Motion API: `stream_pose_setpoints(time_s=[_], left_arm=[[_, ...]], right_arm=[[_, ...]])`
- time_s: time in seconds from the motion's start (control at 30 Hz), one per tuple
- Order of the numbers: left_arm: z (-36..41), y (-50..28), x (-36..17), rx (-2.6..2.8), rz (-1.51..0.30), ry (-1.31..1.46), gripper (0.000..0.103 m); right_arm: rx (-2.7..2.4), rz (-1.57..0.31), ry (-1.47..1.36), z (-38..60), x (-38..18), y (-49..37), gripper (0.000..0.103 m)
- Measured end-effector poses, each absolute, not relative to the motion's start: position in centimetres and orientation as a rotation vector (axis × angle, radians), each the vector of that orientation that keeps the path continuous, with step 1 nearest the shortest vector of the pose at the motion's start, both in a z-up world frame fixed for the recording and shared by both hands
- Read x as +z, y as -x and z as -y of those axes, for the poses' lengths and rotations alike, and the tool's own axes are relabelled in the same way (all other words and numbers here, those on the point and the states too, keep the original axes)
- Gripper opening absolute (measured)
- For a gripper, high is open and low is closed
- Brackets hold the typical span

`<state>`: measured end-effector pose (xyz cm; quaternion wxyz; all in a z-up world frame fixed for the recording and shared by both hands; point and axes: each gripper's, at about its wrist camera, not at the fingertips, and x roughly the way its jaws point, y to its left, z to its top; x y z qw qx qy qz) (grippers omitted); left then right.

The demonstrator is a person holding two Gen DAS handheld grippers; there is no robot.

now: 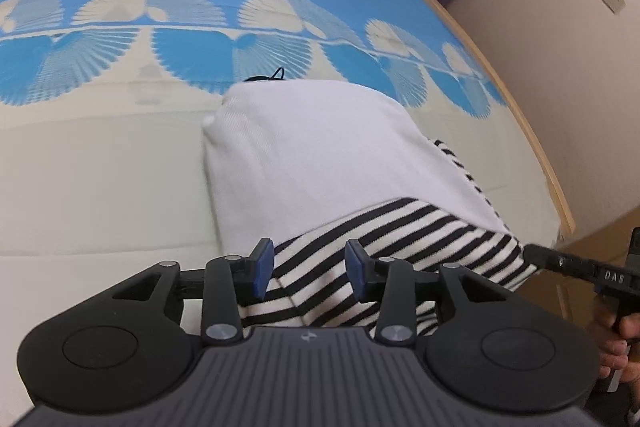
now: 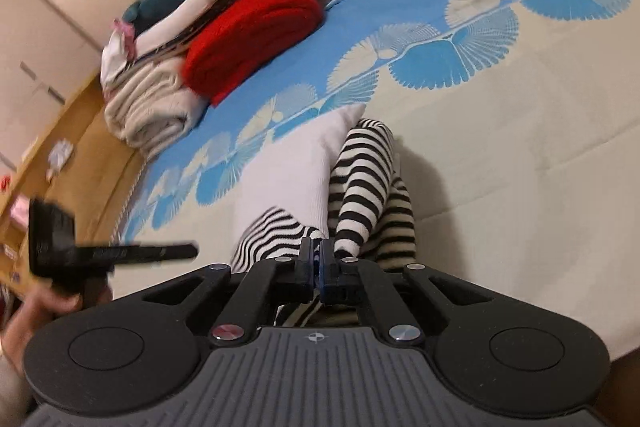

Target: Fold small clothes

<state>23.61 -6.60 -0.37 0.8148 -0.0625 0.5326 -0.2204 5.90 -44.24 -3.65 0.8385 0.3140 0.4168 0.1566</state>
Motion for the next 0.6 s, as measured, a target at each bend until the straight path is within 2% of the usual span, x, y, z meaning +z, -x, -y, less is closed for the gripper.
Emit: stream_pose_setpoints(time_s=[0.17, 0.3, 0.37, 0.5, 0.6], left_arm=[[10.0, -23.4, -2.0, -0.538, -1.183, 0.062, 0.052], [12.7, -23.0, -6.2, -0.496, -1.316, -0.164, 0.052], [13.8, -22.6, -7.4, -0.487, -1.307, -0.272, 0.052], [14.1, -22.5, -7.3, -0.542, -1.315, -0.339, 0.055], [12.7, -24.9, -5.8, -0.545, -1.391, -0.256, 0.055]], right_arm=[[0.272, -1.038, -0.573, 45.1, -5.8, -5.3, 0.001], [0.249, -1.181, -0.479, 44.1, -8.5, -6.2, 0.001], [0.246, -1.233, -0.451, 43.0, -9.7, -6.7, 0.001], [0.21, -1.304, -0.323, 40.5, -10.8, -7.9, 0.001], [0.223, -1.333, -0.204, 38.4, -11.3, -8.4, 0.001]])
